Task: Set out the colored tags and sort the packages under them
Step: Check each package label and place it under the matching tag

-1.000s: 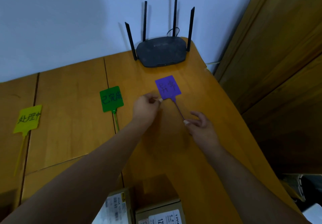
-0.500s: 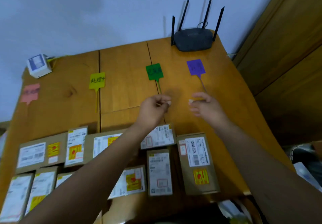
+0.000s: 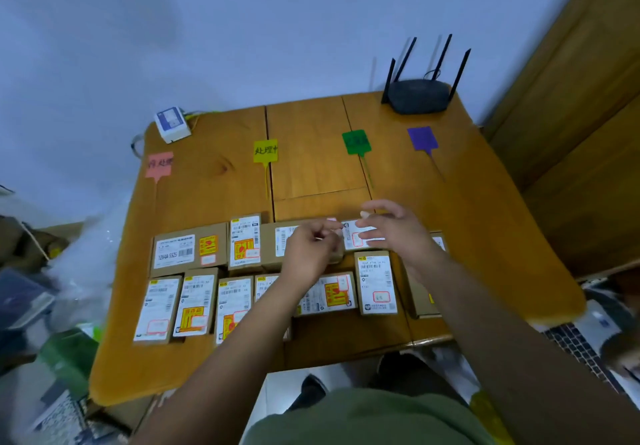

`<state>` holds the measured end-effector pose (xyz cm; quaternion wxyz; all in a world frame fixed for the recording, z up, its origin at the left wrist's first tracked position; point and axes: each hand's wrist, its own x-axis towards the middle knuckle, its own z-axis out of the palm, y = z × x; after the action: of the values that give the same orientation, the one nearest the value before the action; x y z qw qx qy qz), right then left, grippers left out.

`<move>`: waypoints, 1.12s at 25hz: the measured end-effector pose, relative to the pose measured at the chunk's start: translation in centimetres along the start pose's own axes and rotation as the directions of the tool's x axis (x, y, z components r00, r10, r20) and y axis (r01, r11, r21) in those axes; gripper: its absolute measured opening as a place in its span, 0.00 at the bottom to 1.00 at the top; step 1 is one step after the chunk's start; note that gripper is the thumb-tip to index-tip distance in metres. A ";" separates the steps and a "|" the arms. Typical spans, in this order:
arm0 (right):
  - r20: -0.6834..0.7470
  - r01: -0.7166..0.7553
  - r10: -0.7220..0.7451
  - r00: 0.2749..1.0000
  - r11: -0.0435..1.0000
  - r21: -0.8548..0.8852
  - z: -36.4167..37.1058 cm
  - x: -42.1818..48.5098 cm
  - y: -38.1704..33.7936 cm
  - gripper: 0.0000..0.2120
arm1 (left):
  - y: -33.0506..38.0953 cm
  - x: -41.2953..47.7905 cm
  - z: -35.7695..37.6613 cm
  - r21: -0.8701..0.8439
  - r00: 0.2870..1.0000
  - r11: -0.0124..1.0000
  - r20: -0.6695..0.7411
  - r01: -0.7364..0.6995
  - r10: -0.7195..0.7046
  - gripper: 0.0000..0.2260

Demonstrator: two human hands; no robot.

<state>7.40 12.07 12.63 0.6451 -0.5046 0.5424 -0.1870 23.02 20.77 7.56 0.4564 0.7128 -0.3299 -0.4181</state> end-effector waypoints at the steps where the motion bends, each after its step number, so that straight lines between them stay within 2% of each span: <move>1: 0.005 -0.005 0.005 1.000 1.000 0.004 0.4 -0.8 0.2 0.14 | -0.5 -0.8 -0.2 -0.016 1.000 1.000 -0.005 0.005 -0.005 0.06; 7: 0.052 -0.066 0.067 0.996 0.998 -0.015 0.2 -1.9 3.5 0.13 | -3.1 -3.9 -0.3 -0.084 0.999 0.995 -0.020 0.047 -0.049 0.09; 9: 0.016 -0.109 0.110 0.994 0.992 -0.061 -0.2 -1.2 5.2 0.15 | -4.6 -4.2 -0.1 -0.013 0.993 0.994 -0.056 0.106 -0.106 0.06; 11: -0.056 -0.139 0.131 0.990 0.976 -0.170 -0.5 -0.2 7.5 0.20 | -6.6 -4.3 0.0 0.143 0.987 0.978 -0.074 0.150 -0.141 0.06; 13: -0.122 -0.199 0.172 0.977 0.943 -0.267 -0.6 0.8 9.8 0.26 | -8.5 -4.0 0.1 0.395 0.990 0.908 -0.054 0.140 -0.129 0.11; 15: -0.167 -0.256 0.207 0.964 0.894 -0.369 -0.4 1.8 12.7 0.33 | -10.4 -3.5 0.2 0.666 0.997 0.744 0.001 0.053 -0.072 0.21; 17: -0.197 -0.278 0.205 0.959 0.825 -0.492 0.0 2.9 15.0 0.40 | -12.0 -2.8 0.5 0.811 0.996 0.584 0.067 -0.023 -0.054 0.31; 20: -0.211 -0.303 0.228 0.950 0.831 -0.467 0.6 3.8 17.2 0.46 | -13.8 -2.0 0.9 0.885 0.984 0.461 0.137 -0.069 -0.115 0.41; 23: -0.213 -0.346 0.282 0.935 0.855 -0.386 0.9 4.6 18.6 0.48 | -14.6 -1.8 1.4 0.924 0.986 0.375 0.124 -0.075 -0.109 0.43; 25: -0.228 -0.378 0.314 0.922 0.860 -0.342 0.9 5.2 19.1 0.48 | -14.9 -1.6 1.9 0.929 0.990 0.367 0.093 -0.050 -0.102 0.42; 28: -0.266 -0.383 0.297 0.917 0.844 -0.376 0.9 5.1 19.7 0.48 | -14.8 -1.6 2.4 0.908 0.992 0.417 0.090 -0.044 -0.090 0.40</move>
<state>3.93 16.78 -6.88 0.4872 -0.5057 0.7120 0.0030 21.44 26.63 -6.24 -0.0281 0.8231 -0.5213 -0.2235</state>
